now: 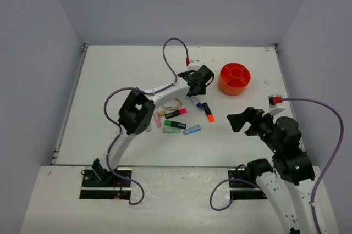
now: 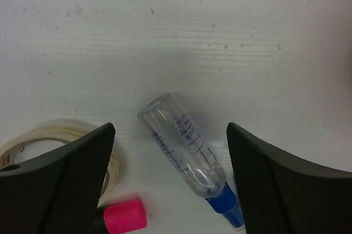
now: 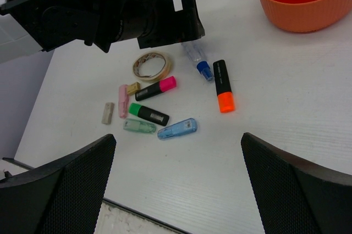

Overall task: Sort the stationery into containers
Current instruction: Pick up the stationery from the center of the board.

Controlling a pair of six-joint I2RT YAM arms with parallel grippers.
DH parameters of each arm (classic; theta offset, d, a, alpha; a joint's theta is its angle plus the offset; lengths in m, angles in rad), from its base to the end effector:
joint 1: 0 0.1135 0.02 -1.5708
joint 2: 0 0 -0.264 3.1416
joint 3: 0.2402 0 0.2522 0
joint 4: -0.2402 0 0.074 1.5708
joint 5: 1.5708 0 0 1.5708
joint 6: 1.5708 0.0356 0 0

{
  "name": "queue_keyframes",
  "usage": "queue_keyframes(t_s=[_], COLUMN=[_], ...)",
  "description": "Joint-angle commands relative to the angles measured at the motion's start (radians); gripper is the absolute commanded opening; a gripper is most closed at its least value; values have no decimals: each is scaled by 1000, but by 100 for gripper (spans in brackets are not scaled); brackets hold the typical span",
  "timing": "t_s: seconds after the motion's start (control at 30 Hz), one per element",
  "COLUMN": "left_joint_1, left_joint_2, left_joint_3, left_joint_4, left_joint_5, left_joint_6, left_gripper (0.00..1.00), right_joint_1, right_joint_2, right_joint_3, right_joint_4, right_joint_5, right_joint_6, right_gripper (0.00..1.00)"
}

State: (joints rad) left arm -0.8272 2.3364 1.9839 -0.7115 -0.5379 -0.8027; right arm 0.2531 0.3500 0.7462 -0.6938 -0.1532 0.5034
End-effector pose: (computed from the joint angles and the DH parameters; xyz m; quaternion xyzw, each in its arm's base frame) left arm 0.3548 -0.3588 0.1841 -0.0552 0.9340 0.0006 0.3530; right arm 0.0753 0.0251 0.3219 0.0549 0.8012 0.2761 0.5281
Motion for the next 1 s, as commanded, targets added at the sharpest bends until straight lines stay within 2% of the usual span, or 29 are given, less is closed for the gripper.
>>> queue_keyframes(t_s=[0.0, 0.2, 0.33, 0.5, 0.6, 0.7, 0.8, 0.97], left_joint_1=[2, -1, 0, 0, 2, 5, 4, 4], left_joint_2=[7, 1, 4, -1, -11, -18, -30, -117], left_joint_3=[-35, -68, -84, -105, -136, -157, -160, -206], left_joint_4=[49, 72, 88, 99, 115, 130, 133, 172], left_joint_5=[-15, -3, 11, 11, -2, 3, 16, 41], left_joint_6=[-57, -81, -92, -101, -107, -112, -127, -156], left_gripper=[76, 64, 61, 45, 41, 27, 2, 0], right_joint_1=[-4, -3, -3, -5, -5, -3, -3, -4], right_joint_2=[-2, 3, 1, 9, 15, 13, 13, 27], right_joint_3=[-4, -7, -8, -5, -4, -4, -4, -3], right_joint_4=[36, 41, 41, 39, 39, 37, 41, 42], right_joint_5=[-33, -38, -44, -50, -57, -58, -67, -93], right_joint_6=[-17, -19, -20, -22, -23, -24, -26, -27], right_gripper=[99, 99, 99, 99, 99, 99, 99, 99])
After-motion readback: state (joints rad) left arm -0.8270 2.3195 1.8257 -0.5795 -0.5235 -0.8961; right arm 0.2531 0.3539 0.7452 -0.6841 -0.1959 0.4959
